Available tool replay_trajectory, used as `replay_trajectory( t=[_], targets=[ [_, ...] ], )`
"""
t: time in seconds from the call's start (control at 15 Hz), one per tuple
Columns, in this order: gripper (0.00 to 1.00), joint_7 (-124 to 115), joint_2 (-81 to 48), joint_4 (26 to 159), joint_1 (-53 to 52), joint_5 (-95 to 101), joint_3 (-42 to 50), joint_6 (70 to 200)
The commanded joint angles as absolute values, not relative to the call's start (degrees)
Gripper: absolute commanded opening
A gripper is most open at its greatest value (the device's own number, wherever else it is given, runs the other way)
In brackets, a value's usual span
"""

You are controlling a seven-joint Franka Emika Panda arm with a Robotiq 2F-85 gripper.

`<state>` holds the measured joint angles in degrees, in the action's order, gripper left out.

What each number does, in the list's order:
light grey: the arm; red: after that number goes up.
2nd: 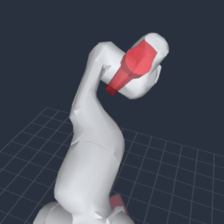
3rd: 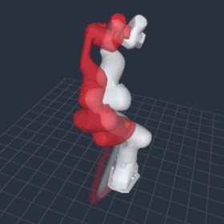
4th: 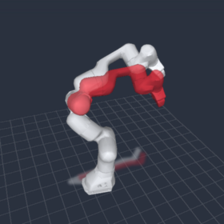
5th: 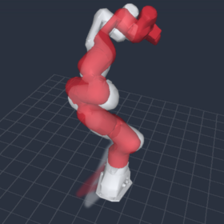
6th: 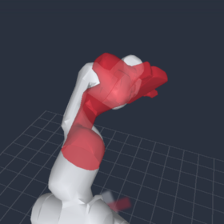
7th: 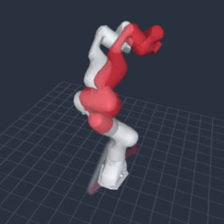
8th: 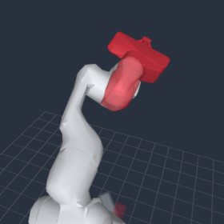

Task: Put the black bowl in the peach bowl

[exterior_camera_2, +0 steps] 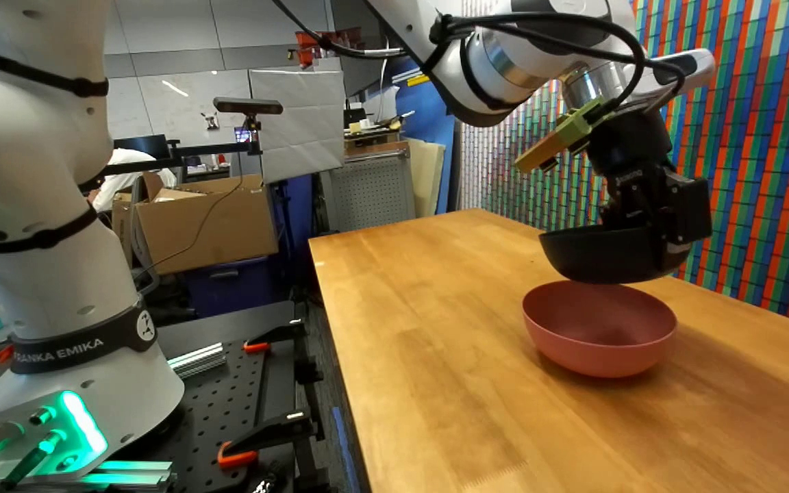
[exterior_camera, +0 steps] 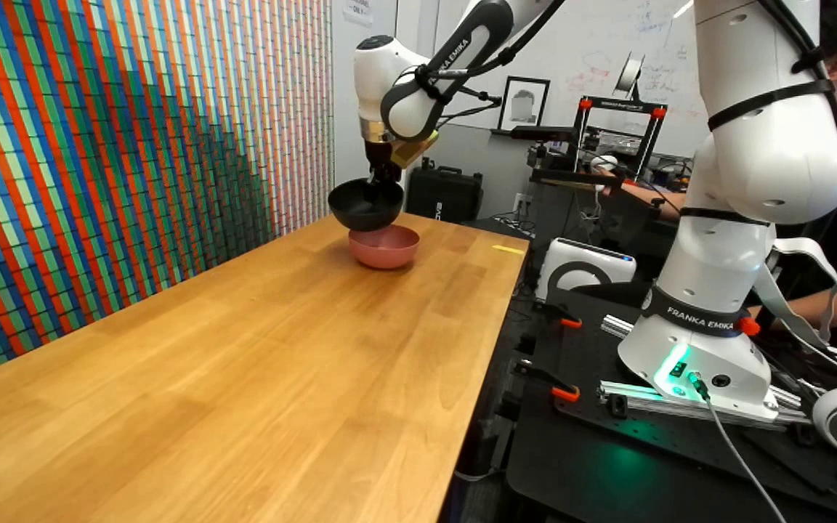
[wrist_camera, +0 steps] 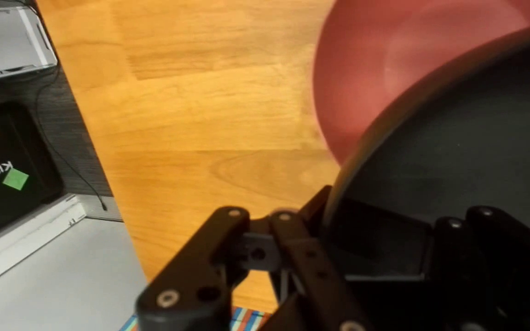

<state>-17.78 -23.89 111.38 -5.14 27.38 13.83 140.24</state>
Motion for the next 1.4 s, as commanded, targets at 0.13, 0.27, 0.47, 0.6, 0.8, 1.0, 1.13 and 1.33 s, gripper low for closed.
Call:
replay_trajectory(
  t=[0.13, 0.27, 0.47, 0.6, 0.8, 1.0, 1.13, 1.33],
  targets=[
    [0.02, -17.7, -22.88, 113.81, -2.18, 29.93, 14.89, 139.92],
    [0.02, -17.63, -22.96, 114.45, -1.33, 28.88, 14.41, 140.2],
    [0.02, -17.89, -22.86, 115.61, -0.91, 27.36, 13.81, 140.05],
    [0.01, -17.58, -22.66, 116.68, -0.67, 26.07, 13.17, 141.29],
    [0.27, -17.21, -22.51, 117.61, -0.66, 23.54, 12.18, 141.74],
    [0.38, -16.72, -22.51, 117.27, -0.82, 21.82, 11.43, 142.16],
    [0.54, -16.53, -22.76, 116.33, -0.84, 21.36, 11.21, 142.39],
    [0.76, -15.88, -22.93, 114.67, -0.55, 19.77, 10.63, 142.56]
  ],
)
